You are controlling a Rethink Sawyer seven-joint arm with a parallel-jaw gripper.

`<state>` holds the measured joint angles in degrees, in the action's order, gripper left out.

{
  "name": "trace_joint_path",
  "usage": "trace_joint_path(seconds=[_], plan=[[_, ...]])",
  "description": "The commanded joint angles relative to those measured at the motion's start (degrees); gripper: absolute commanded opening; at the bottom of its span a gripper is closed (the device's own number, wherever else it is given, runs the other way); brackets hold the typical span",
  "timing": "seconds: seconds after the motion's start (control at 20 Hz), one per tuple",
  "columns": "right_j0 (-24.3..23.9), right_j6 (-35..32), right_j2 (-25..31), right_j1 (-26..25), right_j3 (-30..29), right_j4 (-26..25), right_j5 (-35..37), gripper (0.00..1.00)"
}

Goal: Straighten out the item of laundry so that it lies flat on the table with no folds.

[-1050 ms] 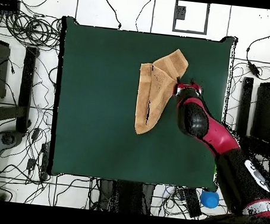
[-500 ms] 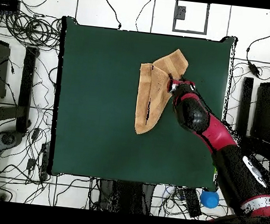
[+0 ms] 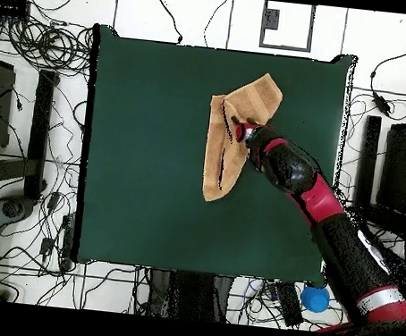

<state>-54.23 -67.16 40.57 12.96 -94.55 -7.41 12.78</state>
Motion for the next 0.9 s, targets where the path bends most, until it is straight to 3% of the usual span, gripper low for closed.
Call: trace_joint_path(seconds=[0.05, 0.9], plan=[[0.79, -2.36, 7.28, -5.05, -1.0, 3.88, 14.72, 1.0], [1.11, -4.2, 4.64, -4.59, 0.91, 2.56, 17.75, 1.0]])
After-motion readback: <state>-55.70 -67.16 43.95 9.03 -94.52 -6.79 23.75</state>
